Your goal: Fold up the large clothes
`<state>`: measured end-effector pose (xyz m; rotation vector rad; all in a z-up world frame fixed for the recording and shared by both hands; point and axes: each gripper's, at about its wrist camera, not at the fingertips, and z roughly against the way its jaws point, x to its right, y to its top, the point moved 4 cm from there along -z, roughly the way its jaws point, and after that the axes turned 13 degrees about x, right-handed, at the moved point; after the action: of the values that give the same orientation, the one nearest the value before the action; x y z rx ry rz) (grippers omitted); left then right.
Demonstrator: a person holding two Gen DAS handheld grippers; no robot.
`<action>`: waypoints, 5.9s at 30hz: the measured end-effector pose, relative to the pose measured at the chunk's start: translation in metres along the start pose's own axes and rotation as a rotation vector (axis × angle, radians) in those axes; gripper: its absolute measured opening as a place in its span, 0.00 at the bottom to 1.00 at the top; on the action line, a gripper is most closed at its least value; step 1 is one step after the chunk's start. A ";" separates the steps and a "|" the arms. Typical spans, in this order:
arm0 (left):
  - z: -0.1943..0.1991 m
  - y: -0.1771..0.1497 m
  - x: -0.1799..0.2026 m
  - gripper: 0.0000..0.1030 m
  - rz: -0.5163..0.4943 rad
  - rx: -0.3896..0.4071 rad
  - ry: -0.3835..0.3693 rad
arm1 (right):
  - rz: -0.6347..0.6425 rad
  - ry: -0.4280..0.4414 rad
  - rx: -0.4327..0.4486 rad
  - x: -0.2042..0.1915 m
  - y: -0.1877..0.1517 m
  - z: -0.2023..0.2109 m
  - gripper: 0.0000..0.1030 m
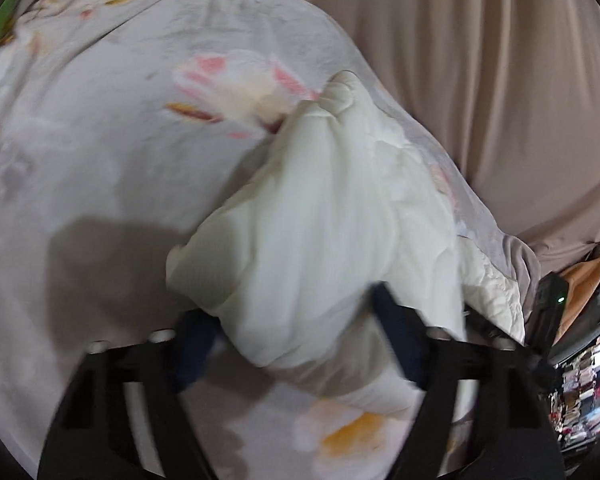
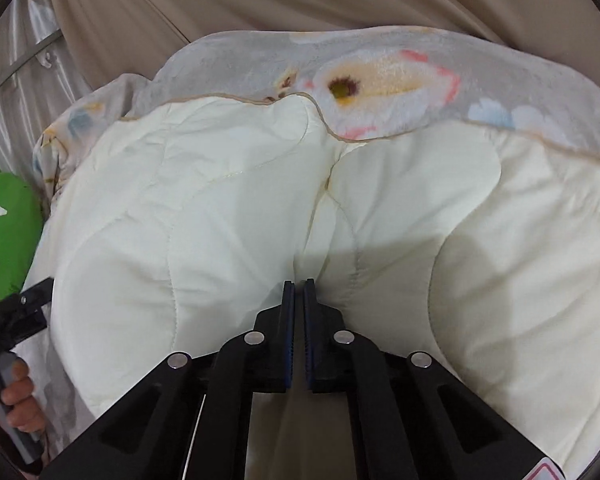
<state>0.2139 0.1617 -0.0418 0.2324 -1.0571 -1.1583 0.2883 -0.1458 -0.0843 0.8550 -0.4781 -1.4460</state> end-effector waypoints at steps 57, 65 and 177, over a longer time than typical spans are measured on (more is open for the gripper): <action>-0.063 -0.086 0.243 0.63 -0.400 -0.239 -0.447 | -0.408 0.031 0.136 0.211 -0.035 0.147 0.19; 0.008 0.009 0.246 0.48 -0.546 0.060 -0.438 | -0.302 0.147 0.358 0.122 0.049 0.163 0.16; -0.011 -0.119 0.121 0.81 -0.697 0.194 0.227 | 0.047 -0.438 0.223 -0.034 -0.100 0.080 0.31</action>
<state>0.1476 0.0058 -0.0566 0.9186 -0.9050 -1.5980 0.1594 -0.1219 -0.1014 0.6915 -0.9974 -1.5584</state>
